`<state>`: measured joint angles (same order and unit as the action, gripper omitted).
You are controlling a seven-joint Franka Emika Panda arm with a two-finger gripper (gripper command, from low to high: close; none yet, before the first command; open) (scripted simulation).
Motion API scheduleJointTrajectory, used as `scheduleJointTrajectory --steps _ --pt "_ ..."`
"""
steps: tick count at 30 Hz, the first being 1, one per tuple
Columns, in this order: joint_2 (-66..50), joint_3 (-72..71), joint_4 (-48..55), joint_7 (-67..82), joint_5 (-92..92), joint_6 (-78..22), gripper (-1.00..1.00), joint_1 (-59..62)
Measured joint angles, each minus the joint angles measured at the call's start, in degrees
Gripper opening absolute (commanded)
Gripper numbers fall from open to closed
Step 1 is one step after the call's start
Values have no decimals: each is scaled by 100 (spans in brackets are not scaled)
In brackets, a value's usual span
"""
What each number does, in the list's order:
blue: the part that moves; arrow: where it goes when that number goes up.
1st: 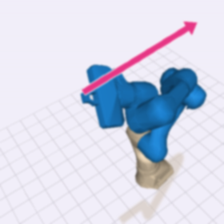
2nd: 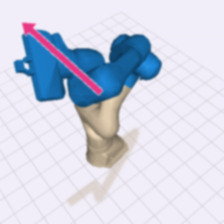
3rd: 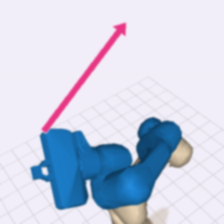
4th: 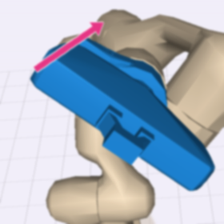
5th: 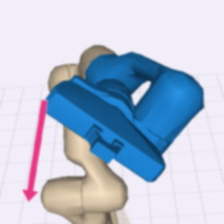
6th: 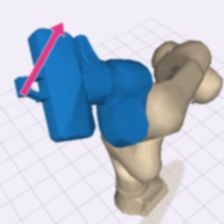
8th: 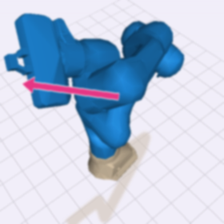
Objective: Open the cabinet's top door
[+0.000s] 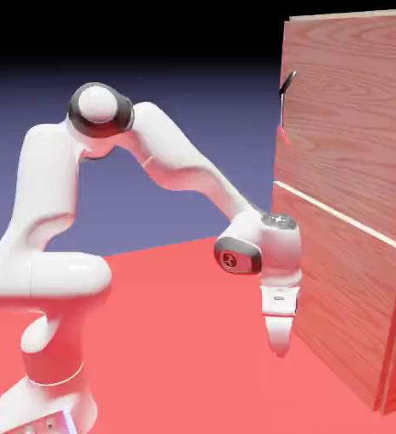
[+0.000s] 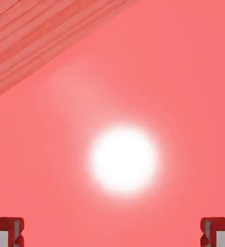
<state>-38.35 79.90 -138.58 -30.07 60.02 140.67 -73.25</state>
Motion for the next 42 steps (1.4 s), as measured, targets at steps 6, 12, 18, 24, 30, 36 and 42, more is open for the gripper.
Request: scheduleJointTrajectory --steps 6,12,18,24,30,36,42 --pt "-1144 1246 354 214 979 -511 100 -1130" --pt "-2288 2492 708 429 1958 -1023 100 -2259" --pt "-3462 3277 938 862 3131 -1206 100 -2892" --pt "-4677 3365 918 1690 4626 -830 100 -2662" --pt "-5894 3724 799 2594 6135 -460 100 -2406" --pt "-6193 4146 764 2767 6804 -378 100 -2358" --pt "-6061 4080 1131 2958 7172 -470 -100 -1956"
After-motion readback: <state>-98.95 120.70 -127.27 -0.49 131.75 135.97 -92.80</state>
